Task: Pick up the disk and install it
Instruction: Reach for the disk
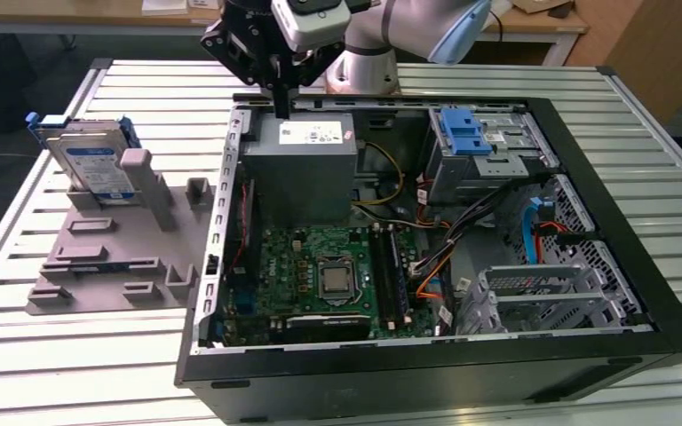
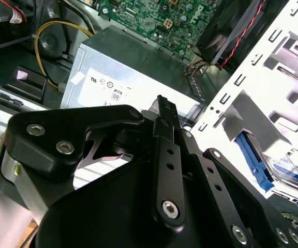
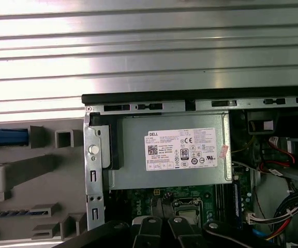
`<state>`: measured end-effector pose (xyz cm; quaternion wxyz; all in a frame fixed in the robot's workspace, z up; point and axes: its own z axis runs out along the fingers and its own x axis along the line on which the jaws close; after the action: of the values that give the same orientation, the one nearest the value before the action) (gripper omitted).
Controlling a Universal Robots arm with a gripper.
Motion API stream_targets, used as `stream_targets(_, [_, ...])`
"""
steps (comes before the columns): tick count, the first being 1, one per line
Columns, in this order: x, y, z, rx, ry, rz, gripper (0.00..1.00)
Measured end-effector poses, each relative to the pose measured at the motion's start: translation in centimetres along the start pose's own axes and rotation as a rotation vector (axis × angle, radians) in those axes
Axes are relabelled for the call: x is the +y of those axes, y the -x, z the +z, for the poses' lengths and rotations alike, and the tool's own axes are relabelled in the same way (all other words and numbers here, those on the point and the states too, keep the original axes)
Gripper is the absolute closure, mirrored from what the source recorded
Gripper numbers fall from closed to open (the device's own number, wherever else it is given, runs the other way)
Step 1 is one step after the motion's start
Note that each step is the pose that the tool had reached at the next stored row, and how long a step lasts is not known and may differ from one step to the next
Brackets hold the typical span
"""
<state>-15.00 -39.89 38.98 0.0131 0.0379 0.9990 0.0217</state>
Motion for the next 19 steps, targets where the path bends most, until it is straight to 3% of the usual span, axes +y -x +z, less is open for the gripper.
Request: stream_targets(19, [-0.03,-0.40,0.03,0.0000,0.0000,0.000,0.89])
